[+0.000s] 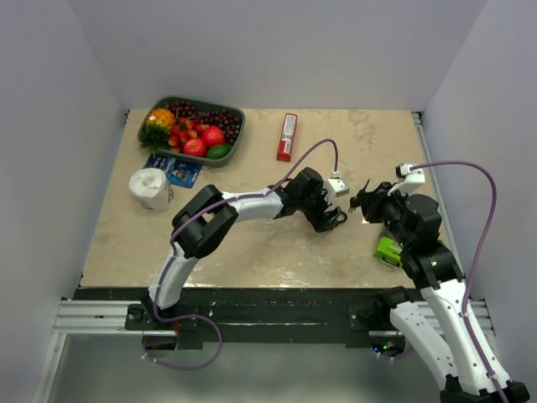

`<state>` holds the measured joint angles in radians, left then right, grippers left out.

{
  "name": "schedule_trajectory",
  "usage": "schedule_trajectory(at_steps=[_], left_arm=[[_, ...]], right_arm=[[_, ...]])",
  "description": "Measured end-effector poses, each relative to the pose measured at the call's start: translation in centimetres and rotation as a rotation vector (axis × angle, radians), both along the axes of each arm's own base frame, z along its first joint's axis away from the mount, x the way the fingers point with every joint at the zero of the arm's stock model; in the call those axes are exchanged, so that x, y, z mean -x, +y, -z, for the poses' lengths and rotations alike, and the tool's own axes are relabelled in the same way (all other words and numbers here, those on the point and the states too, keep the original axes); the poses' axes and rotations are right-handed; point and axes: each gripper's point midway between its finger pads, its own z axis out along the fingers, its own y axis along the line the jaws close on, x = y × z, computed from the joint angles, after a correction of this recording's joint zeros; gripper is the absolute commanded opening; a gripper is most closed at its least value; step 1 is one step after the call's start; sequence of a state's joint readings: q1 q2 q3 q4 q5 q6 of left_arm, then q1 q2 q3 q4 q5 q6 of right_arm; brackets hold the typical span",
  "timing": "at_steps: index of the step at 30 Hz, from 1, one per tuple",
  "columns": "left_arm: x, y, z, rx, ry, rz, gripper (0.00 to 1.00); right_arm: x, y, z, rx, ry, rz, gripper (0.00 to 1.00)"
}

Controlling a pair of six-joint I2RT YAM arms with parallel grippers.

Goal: Unlock with the key

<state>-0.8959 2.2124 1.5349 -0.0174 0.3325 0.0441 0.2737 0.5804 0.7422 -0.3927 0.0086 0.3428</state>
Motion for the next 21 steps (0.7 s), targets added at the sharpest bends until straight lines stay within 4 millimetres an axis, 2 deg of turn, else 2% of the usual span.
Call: schedule_trajectory(at_steps=[4, 6, 9, 10, 12, 13, 15, 16, 17, 21], left_arm=[[-0.02, -0.01, 0.24, -0.002, 0.006, -0.008, 0.71], [0.05, -0.14, 0.28, -0.003, 0.008, -0.008, 0.68], [0.12, -0.38, 0.36, -0.006, 0.006, -0.009, 0.51], [0.13, -0.41, 0.36, -0.009, 0.004, -0.013, 0.39], [0.19, -0.5, 0.37, -0.013, 0.001, -0.02, 0.28], [0.19, -0.51, 0.4, -0.015, 0.0, -0.027, 0.2], [0.1, -0.57, 0.41, -0.018, -0.001, -0.049, 0.12], [0.06, -0.59, 0.44, -0.018, 0.002, -0.067, 0.05], [-0.06, -0.55, 0.42, -0.016, 0.002, -0.088, 0.01], [-0.63, 0.25, 0.44, -0.016, -0.003, -0.224, 0.0]], right_arm=[[0.0, 0.01, 0.0, -0.003, 0.001, 0.001, 0.0], [0.01, 0.01, 0.0, -0.003, 0.001, 0.001, 0.0], [0.01, 0.01, 0.0, -0.003, 0.001, 0.001, 0.0], [0.01, 0.01, 0.0, -0.003, 0.001, 0.001, 0.0], [0.01, 0.01, 0.0, -0.003, 0.001, 0.001, 0.0], [0.01, 0.02, 0.0, -0.004, 0.001, 0.001, 0.0], [0.01, 0.02, 0.0, -0.004, 0.002, 0.001, 0.0], [0.01, 0.02, 0.0, -0.005, 0.002, 0.001, 0.0], [0.01, 0.02, 0.0, -0.005, 0.002, 0.001, 0.0], [0.01, 0.02, 0.02, -0.005, 0.003, 0.001, 0.0]])
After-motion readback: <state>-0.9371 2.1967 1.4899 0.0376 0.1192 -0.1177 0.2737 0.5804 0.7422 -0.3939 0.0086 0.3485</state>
